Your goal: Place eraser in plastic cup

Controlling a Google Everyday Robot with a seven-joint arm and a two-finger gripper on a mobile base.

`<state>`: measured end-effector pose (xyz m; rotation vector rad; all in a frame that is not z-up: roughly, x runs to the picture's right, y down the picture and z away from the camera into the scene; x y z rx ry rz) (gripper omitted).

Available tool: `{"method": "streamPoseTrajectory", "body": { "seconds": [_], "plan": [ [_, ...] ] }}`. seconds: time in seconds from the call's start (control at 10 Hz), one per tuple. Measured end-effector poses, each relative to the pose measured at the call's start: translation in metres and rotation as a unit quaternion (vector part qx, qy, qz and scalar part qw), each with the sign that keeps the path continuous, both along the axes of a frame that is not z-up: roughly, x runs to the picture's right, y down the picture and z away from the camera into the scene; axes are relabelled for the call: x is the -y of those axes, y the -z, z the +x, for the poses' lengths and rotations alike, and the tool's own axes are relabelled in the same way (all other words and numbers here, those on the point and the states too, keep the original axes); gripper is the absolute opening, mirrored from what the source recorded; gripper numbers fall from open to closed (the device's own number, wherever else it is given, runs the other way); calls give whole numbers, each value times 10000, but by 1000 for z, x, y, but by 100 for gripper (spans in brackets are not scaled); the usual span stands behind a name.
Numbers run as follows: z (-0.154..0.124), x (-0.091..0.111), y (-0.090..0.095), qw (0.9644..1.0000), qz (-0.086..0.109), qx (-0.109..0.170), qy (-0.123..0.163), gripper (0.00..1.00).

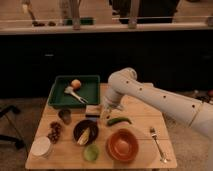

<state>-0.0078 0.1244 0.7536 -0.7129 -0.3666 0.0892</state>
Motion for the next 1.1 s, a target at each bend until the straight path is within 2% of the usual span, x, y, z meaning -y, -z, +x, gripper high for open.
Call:
{"method": "streamPoseTrajectory", "body": {
  "seconds": [0.2, 0.4, 0.7, 0.9, 1.1],
  "plan": [
    [4, -14, 11, 9985, -25, 362, 410, 1],
    [6, -32, 26, 9941, -40, 727, 801, 1],
    [0, -51, 40, 9874, -101, 1016, 1209, 1],
    [-5, -70, 54, 9807, -165, 1192, 1544, 1],
    [-10, -78, 58, 9741, -188, 1357, 1801, 1]
  ]
}}
